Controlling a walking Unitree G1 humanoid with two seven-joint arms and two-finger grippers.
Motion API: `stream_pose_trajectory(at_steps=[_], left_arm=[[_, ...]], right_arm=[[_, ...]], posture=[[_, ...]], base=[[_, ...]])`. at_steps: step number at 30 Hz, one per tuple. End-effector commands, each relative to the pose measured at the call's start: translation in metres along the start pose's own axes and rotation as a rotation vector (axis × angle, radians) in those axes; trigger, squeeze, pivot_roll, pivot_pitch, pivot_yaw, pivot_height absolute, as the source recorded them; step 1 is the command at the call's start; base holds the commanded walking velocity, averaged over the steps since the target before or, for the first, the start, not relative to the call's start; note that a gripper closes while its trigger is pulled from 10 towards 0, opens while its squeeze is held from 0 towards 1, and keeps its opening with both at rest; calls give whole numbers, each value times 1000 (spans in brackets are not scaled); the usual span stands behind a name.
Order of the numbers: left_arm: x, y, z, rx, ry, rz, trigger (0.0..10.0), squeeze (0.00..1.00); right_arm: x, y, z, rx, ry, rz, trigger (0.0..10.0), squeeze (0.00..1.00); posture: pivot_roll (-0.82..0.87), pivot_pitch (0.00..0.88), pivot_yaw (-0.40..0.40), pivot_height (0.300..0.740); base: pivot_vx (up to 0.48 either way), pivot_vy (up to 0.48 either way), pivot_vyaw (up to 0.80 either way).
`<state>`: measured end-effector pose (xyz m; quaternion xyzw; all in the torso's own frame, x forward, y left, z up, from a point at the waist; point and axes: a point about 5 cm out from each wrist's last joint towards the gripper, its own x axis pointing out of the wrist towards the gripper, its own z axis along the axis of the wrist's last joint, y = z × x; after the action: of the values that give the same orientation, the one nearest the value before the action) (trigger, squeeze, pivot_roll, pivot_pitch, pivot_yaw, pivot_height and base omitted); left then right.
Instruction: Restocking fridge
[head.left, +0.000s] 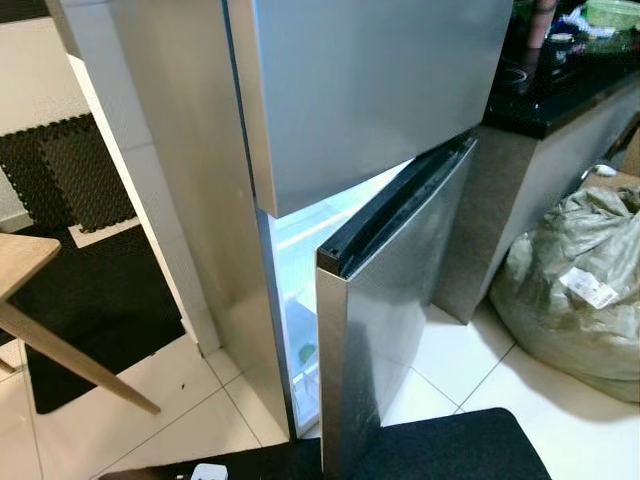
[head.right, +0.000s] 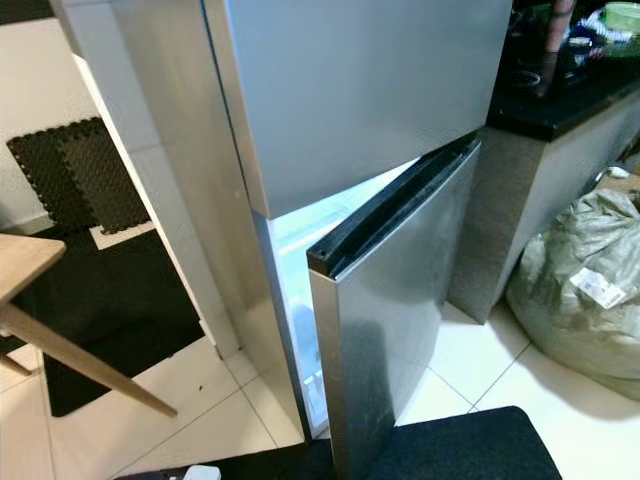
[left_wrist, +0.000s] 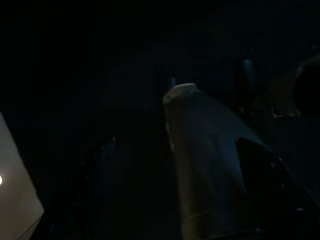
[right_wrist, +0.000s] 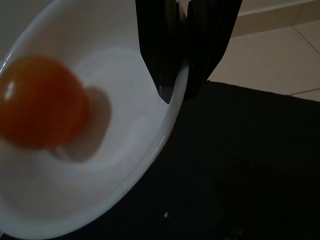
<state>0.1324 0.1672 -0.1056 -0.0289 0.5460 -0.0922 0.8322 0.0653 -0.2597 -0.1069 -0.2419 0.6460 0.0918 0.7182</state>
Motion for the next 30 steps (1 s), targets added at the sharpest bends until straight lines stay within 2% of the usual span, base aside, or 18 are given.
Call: stream_pose_trajectory(at_steps=[1, 7, 16, 18, 27, 30], left_arm=[[-1, 3, -2, 15, 6, 4, 10000, 0], [-1, 4, -1, 33, 5, 11, 10000, 0], [-1, 5, 5, 27, -15, 19, 10000, 0], [-1, 5, 7, -3, -31, 25, 10000, 0], [0, 5, 15, -11, -63, 28, 10000, 0], [0, 7, 26, -45, -120, 41, 10000, 0]], right_arm=[[0, -2, 7, -5, -25, -10, 10000, 0], [0, 0, 9, -9, -30, -9, 10000, 0], [1, 2, 12, -6, -37, -6, 10000, 0], [1, 3, 12, -4, -37, -5, 10000, 0], [1, 4, 13, 0, -39, -2, 10000, 0], [1, 3, 14, 1, -41, -4, 10000, 0]], posture=[[-149, 0, 39, 740], [-148, 0, 38, 740], [-149, 0, 40, 740], [-150, 0, 40, 740], [-151, 0, 41, 740], [-151, 0, 40, 740]], base=[[0, 0, 0], [0, 0, 0], [0, -472, 0], [0, 0, 0], [0, 0, 0], [0, 0, 0]])
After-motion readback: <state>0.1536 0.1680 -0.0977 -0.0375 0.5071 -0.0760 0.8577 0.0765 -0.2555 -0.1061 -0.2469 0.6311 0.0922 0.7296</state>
